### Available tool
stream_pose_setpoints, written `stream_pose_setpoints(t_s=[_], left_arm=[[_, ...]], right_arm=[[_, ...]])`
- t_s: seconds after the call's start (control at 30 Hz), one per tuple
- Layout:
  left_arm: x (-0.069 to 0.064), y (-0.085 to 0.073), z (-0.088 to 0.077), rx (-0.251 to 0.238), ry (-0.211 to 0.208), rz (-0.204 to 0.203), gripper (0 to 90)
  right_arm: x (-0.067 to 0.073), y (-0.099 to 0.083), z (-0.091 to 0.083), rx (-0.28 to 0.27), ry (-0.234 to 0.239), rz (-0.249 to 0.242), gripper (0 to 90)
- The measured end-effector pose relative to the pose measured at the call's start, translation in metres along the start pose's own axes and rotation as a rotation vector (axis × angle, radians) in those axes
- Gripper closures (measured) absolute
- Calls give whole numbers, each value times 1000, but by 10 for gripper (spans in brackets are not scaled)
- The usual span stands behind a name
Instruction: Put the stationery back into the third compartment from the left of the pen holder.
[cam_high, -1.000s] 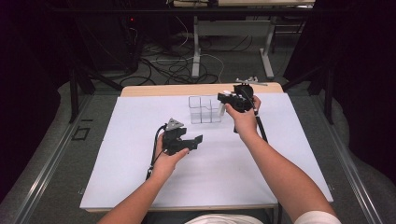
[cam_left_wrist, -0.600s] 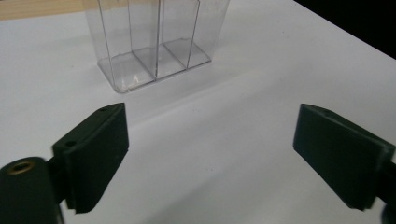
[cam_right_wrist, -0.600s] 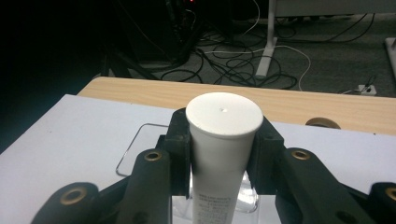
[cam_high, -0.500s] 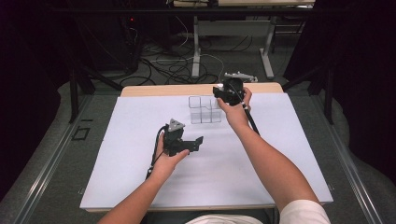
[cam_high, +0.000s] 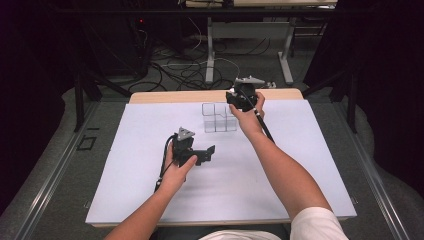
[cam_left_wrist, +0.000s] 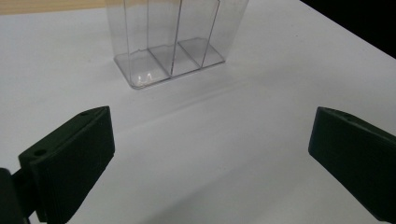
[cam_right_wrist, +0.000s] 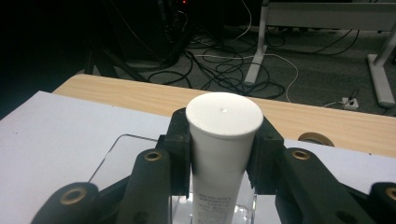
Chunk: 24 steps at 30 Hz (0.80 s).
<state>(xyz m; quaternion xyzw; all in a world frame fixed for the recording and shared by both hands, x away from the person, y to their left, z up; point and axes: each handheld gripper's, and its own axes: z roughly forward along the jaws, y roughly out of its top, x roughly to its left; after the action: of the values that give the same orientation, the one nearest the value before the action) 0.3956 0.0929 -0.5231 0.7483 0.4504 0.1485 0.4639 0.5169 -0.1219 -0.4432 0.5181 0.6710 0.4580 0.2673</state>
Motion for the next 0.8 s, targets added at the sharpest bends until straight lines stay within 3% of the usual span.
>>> stream_pose_setpoints(t_s=[0.5,0.8], left_arm=[[4,-1,0,6,15,-5,2],[5,-1,1,7,15,0,3]], right_arm=[[-5,-8,20,-1,-39,-19,659],[-4,-15,27,34,-52,-31,659]])
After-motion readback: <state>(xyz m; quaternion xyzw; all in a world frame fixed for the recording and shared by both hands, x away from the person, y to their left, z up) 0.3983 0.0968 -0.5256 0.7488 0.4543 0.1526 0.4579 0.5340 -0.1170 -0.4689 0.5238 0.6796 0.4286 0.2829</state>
